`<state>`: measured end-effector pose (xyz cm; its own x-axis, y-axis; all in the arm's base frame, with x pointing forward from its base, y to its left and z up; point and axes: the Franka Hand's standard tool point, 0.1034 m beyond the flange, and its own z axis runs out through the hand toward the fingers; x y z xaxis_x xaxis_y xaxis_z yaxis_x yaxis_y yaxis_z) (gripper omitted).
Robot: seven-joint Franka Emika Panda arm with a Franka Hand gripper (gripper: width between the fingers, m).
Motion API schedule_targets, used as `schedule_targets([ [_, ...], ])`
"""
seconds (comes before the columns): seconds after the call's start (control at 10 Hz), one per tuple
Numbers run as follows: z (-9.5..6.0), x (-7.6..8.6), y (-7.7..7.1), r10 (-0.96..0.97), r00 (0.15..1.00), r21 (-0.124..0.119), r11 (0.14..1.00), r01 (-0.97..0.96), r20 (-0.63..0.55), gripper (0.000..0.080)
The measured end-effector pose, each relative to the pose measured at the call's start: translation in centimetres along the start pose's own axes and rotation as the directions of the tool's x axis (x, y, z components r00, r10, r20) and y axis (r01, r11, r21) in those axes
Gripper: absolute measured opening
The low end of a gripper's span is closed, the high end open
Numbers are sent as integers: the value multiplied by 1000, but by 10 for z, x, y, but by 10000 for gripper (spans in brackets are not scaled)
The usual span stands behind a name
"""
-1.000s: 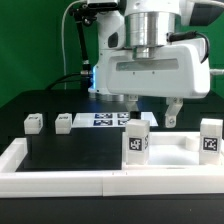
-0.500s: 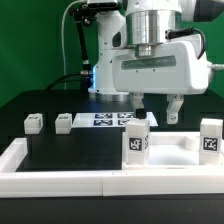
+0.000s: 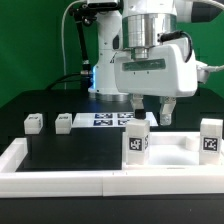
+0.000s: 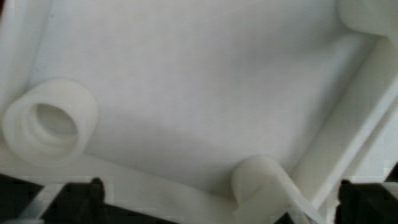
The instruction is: Assemble square table
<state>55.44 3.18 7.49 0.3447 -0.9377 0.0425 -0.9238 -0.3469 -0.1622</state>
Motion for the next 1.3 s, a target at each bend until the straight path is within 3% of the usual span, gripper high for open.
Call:
schedule_targets([
  [0.1, 2, -8, 5, 62, 998, -20, 998, -62, 18, 649],
  [0.4, 10, -23, 11, 138, 990, -26, 990, -137, 41, 649],
  [1.0, 11, -24, 12, 127, 991, -28, 992, -125, 42, 649],
  [1.3, 19, -45, 26, 264, 963, -103, 961, -257, 61, 649],
])
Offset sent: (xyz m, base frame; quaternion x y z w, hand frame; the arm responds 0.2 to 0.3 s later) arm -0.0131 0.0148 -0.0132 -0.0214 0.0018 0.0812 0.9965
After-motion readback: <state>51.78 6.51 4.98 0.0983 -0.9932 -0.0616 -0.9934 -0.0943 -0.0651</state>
